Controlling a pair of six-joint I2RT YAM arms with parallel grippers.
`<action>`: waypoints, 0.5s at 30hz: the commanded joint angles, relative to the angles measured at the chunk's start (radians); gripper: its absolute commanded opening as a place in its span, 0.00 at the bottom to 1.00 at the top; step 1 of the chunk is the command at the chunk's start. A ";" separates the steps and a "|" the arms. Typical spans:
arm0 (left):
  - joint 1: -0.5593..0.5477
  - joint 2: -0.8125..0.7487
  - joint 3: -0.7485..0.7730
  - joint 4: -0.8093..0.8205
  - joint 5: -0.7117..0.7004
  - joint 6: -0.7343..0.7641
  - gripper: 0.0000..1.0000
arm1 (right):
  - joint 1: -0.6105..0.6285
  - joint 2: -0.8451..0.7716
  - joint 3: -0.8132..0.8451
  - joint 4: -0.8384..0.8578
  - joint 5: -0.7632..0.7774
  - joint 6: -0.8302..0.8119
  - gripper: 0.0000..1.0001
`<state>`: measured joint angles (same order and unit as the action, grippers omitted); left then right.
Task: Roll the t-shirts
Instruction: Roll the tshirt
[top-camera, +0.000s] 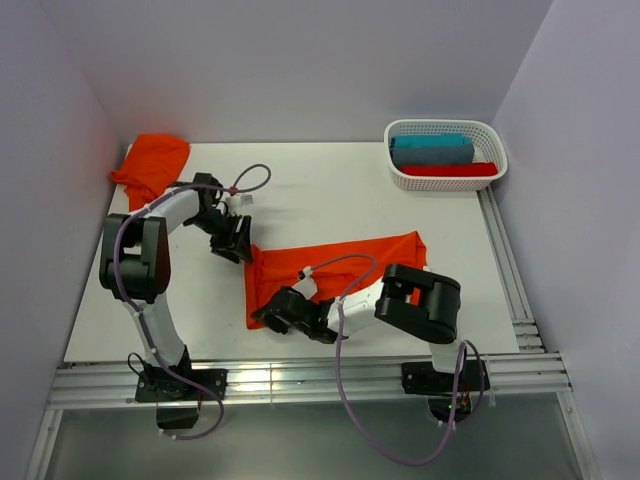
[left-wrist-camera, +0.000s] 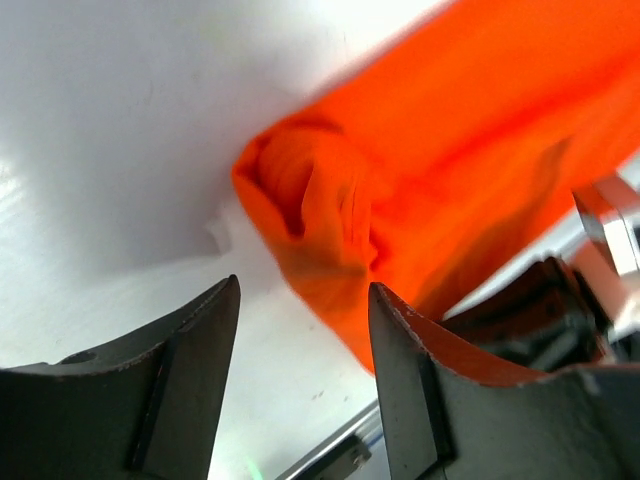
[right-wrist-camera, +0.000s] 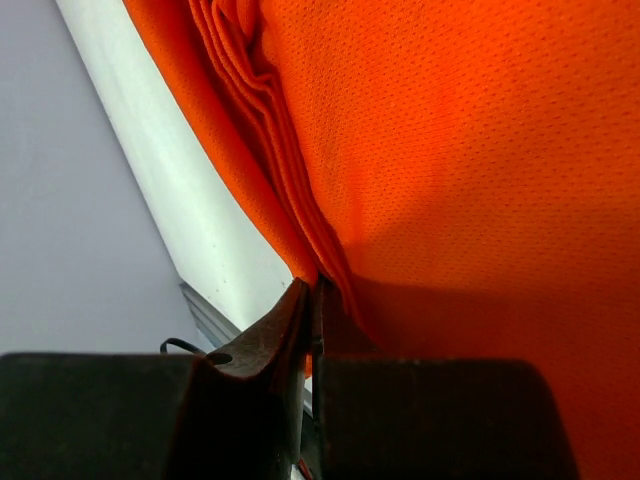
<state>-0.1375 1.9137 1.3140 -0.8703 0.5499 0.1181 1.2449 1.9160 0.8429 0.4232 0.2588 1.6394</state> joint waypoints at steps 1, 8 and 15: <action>0.047 -0.028 0.010 -0.091 0.155 0.138 0.60 | -0.004 0.037 -0.031 -0.037 -0.016 0.017 0.00; 0.081 -0.004 -0.068 -0.133 0.220 0.238 0.59 | -0.007 0.035 -0.068 0.012 -0.016 0.039 0.00; 0.081 0.025 -0.131 -0.069 0.234 0.204 0.57 | -0.012 0.028 -0.105 0.048 -0.015 0.060 0.00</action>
<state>-0.0586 1.9221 1.1976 -0.9665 0.7376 0.3115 1.2385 1.9213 0.7765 0.5407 0.2417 1.6932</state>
